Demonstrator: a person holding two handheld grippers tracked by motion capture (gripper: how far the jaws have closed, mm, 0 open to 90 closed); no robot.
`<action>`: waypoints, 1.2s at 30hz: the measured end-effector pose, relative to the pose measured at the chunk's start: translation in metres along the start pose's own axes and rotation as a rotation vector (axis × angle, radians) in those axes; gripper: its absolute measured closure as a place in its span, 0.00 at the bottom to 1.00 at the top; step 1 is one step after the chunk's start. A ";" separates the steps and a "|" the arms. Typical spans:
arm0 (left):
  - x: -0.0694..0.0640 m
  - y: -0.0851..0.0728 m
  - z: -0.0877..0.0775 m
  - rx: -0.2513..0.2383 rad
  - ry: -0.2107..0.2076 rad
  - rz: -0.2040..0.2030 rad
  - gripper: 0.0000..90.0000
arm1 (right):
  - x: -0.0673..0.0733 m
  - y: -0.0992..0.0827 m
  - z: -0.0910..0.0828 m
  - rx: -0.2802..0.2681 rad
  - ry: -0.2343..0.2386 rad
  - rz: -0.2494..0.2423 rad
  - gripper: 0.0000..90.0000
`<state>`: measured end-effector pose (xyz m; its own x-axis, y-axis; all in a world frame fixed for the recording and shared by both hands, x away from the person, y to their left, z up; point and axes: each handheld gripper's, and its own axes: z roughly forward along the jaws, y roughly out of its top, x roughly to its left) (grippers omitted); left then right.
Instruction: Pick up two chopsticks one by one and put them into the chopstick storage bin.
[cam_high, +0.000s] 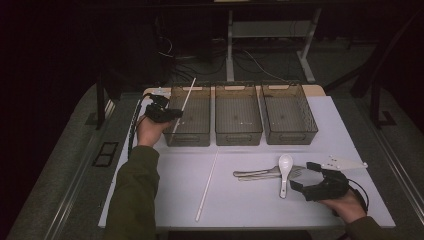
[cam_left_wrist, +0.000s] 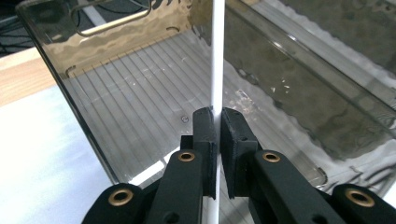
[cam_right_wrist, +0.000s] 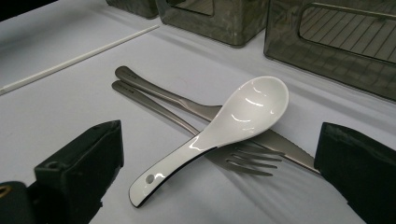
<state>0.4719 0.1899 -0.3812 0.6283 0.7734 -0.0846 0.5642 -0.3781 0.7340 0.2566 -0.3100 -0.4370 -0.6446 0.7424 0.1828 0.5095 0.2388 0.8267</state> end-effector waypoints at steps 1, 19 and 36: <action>0.000 0.000 0.002 0.003 -0.001 0.001 0.93 | 0.000 0.000 0.000 0.000 0.000 -0.001 0.01; -0.004 0.003 0.014 -0.010 0.050 -0.052 0.86 | 0.000 0.000 0.000 0.000 0.005 -0.002 0.01; -0.025 0.012 -0.017 -0.057 -0.008 -0.014 0.56 | -0.001 0.000 0.000 0.003 -0.002 0.004 0.01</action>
<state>0.4535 0.1744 -0.3583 0.6248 0.7743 -0.1003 0.5417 -0.3373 0.7699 0.2570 -0.3104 -0.4368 -0.6411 0.7448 0.1851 0.5139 0.2374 0.8243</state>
